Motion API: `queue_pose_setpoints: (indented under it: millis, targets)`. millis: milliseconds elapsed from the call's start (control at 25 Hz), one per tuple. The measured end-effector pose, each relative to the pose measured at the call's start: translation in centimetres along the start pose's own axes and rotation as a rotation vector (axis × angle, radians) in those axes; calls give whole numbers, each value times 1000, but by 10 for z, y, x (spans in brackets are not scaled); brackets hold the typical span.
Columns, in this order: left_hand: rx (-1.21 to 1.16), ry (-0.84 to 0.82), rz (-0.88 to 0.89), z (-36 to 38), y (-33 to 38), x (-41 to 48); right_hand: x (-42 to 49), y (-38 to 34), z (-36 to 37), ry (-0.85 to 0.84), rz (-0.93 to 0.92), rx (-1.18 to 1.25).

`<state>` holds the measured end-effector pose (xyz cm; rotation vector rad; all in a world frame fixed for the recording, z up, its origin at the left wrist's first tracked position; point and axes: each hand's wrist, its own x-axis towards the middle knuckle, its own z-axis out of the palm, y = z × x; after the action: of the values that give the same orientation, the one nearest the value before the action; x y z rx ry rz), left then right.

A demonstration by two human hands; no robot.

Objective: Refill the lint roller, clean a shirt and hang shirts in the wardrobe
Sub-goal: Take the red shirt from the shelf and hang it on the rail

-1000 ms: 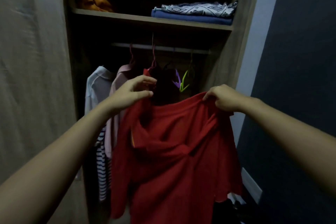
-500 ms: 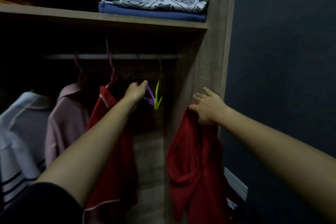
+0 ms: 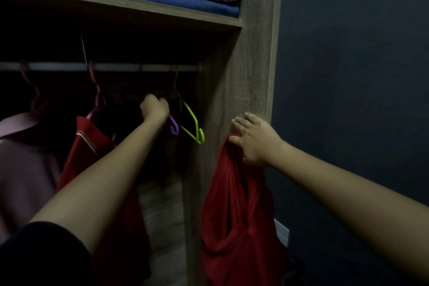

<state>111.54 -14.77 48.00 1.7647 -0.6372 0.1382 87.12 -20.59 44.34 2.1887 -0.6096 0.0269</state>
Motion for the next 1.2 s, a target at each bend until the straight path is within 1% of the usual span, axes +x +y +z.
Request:
queue_pose_setpoints:
  millis: [160,240,320,400,440,520,600,640,760,840,920,1000,1040,1080,1120,1200]
  targets:
    - [-83,-20,87,-21,1,-21,-1,0,-1,-10,7,8]
    - [-76,4,162,-34,-3,-43,-1,-1,-1,-25,15,21]
    - [-28,68,266,-48,-13,-83,-2,-2,-1,-4,5,63]
    - [29,104,357,-64,-32,-136,-4,-2,-4,69,-16,133]
    - [95,116,363,-73,-43,-162,-5,-2,-7,106,-17,169]
    - [252,146,298,-94,-65,-200,-5,-2,-10,129,7,247]
    - [326,229,208,-118,-83,-224,-8,-6,-14,72,21,381]
    - [338,269,207,-134,-92,-236,-11,-13,-17,38,14,474]
    - [304,301,366,-175,-119,-262,-19,-36,-17,5,38,794]
    - [358,285,437,-200,-136,-285,-27,-49,-15,21,32,1001]
    - [440,274,547,-223,-150,-308,-36,-56,-18,67,40,1216]
    - [484,254,637,-236,-157,-323,-49,-53,-25,69,56,1357]
    - [493,241,673,-237,-157,-327,-54,-52,-29,45,26,1353]
    - [501,226,712,-234,-154,-329,-61,-52,-36,24,-29,1288]
    - [508,205,761,-227,-147,-329,-67,-55,-46,13,-109,1212]
    - [518,166,846,-204,-130,-330,-84,-64,-73,46,-281,1107]
